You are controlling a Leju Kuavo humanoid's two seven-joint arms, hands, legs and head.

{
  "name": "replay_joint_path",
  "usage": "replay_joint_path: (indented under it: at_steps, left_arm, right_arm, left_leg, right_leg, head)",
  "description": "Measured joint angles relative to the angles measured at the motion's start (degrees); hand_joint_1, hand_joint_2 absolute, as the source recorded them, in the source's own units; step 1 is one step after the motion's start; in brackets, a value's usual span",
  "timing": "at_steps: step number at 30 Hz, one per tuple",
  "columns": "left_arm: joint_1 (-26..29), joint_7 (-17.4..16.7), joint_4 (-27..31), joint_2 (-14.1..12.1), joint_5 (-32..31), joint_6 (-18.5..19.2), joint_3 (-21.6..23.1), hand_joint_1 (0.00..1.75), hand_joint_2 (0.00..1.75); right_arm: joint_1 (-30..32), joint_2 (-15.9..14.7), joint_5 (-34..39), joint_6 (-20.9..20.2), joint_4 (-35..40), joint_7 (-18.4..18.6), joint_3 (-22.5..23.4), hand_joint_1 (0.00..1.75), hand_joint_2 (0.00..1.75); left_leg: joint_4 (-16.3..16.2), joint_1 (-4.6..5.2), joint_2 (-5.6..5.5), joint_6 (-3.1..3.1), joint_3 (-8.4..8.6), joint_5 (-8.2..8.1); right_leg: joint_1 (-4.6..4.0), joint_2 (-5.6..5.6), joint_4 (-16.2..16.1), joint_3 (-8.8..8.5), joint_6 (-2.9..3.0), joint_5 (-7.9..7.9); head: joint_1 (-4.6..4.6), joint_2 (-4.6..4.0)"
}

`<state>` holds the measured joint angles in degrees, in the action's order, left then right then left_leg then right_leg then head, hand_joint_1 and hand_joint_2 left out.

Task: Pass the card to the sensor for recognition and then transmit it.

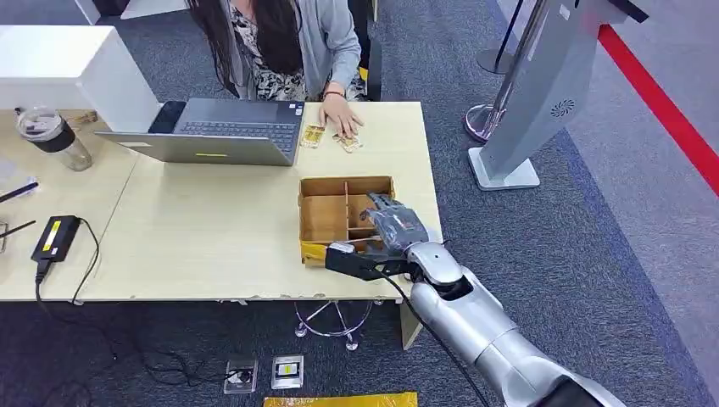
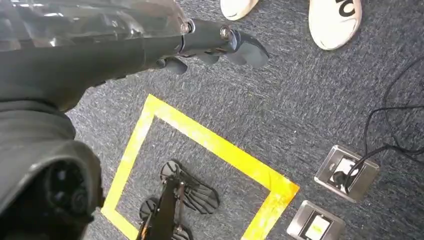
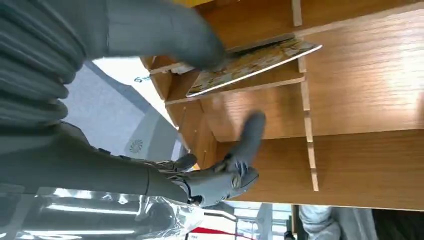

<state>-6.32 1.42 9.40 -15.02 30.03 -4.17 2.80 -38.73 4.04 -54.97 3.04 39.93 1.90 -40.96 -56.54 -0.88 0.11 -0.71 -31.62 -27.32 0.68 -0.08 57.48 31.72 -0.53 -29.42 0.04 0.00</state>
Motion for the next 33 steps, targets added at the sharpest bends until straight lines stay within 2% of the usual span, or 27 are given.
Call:
replay_joint_path:
  at_steps: [6,12,16,24,33]
  left_arm:
    - [0.0,0.0,0.0,-0.15,0.22,0.07,0.48,0.0,0.0]
    - [0.0,0.0,0.0,-0.17,0.72,0.07,0.81,0.0,0.0]
    - [0.0,0.0,0.0,-0.17,0.81,0.07,0.83,0.0,0.0]
    - [0.0,0.0,0.0,-0.28,1.01,0.04,0.85,0.0,0.0]
    - [0.01,0.02,0.0,-0.31,1.25,0.0,1.03,0.0,0.0]
  right_arm:
    - [0.01,0.0,2.43,-2.23,1.27,-0.92,0.0,1.75,1.75]
    - [0.72,0.13,6.56,-6.62,5.77,-0.85,-0.09,1.75,1.75]
    - [0.85,0.13,7.5,-7.54,8.2,-0.81,-0.13,1.75,1.75]
    - [0.98,-0.02,8.57,-7.32,10.14,-0.46,-0.79,1.75,1.75]
    - [-0.9,-0.37,8.83,-3.54,10.34,-1.49,-0.79,1.75,1.75]
  left_leg:
    - [0.0,0.0,0.0,0.0,0.0,0.0]
    - [0.0,0.0,0.01,0.0,0.0,0.0]
    - [0.0,0.0,0.0,0.0,0.0,0.0]
    - [0.0,0.0,0.01,0.0,0.01,0.0]
    - [0.0,0.0,0.01,0.0,0.0,0.0]
  right_leg:
    - [0.0,0.01,0.0,0.0,0.0,0.0]
    - [0.0,0.02,0.0,0.01,0.0,0.0]
    - [0.0,0.01,0.0,0.01,0.0,0.0]
    - [0.0,0.02,0.0,0.0,0.0,0.0]
    - [0.0,0.03,0.01,0.0,0.0,0.0]
  head:
    - [0.0,0.0]
    - [0.0,0.0]
    - [0.02,0.0]
    - [0.0,0.0]
    - [0.0,0.0]
